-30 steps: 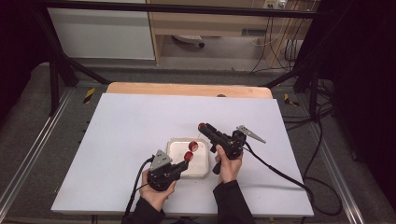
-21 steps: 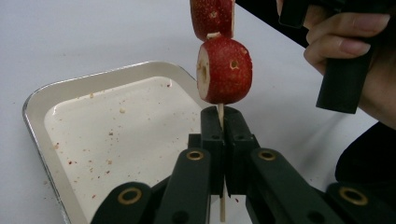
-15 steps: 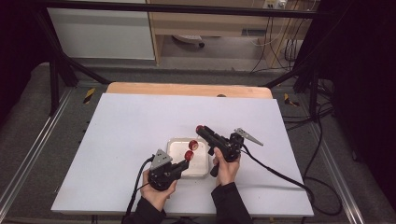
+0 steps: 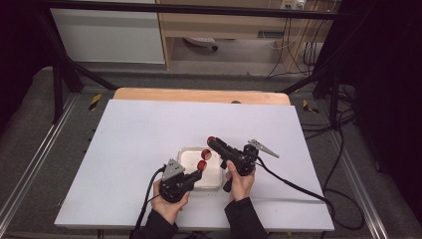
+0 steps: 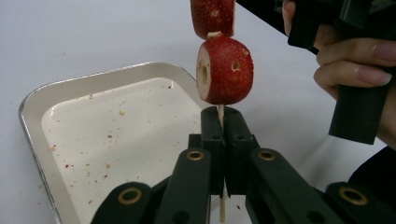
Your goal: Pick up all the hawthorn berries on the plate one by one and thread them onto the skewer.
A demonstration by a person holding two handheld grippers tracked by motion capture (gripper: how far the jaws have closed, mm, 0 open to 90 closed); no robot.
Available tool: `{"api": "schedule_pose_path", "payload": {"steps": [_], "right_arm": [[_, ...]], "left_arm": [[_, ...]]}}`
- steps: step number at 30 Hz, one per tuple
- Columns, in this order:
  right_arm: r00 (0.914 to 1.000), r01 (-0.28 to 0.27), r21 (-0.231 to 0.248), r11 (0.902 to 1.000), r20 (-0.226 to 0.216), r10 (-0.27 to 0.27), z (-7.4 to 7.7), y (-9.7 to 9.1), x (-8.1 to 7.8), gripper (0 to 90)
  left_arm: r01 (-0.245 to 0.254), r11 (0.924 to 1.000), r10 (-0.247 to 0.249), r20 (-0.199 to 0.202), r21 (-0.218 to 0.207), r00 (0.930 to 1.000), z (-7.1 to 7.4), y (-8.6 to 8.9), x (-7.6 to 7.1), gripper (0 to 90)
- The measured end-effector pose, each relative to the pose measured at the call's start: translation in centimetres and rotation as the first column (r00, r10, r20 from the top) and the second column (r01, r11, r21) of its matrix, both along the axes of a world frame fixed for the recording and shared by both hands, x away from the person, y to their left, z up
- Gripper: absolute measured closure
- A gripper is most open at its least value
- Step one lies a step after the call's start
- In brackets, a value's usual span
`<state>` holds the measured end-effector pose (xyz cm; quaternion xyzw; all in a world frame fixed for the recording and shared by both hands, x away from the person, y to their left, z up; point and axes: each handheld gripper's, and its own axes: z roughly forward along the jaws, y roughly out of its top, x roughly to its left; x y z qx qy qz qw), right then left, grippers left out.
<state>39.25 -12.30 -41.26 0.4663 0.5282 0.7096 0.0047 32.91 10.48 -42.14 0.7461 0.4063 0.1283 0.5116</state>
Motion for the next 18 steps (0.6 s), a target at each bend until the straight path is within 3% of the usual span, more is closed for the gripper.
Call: {"api": "schedule_pose_path", "payload": {"steps": [9,18], "right_arm": [[0.9995,-0.021,0.013,0.9997,-0.025,0.021,0.32,-0.23,0.10,62.7],[0.9985,-0.005,0.066,0.9978,-0.055,0.008,0.24,-0.11,0.13,63.0]], "left_arm": [[-0.007,1.0000,0.007,0.022,-0.002,0.9997,0.11,0.35,-0.08,88.2],[-0.012,0.9999,0.012,0.034,-0.004,0.9993,0.42,0.63,-0.34,88.3]]}}
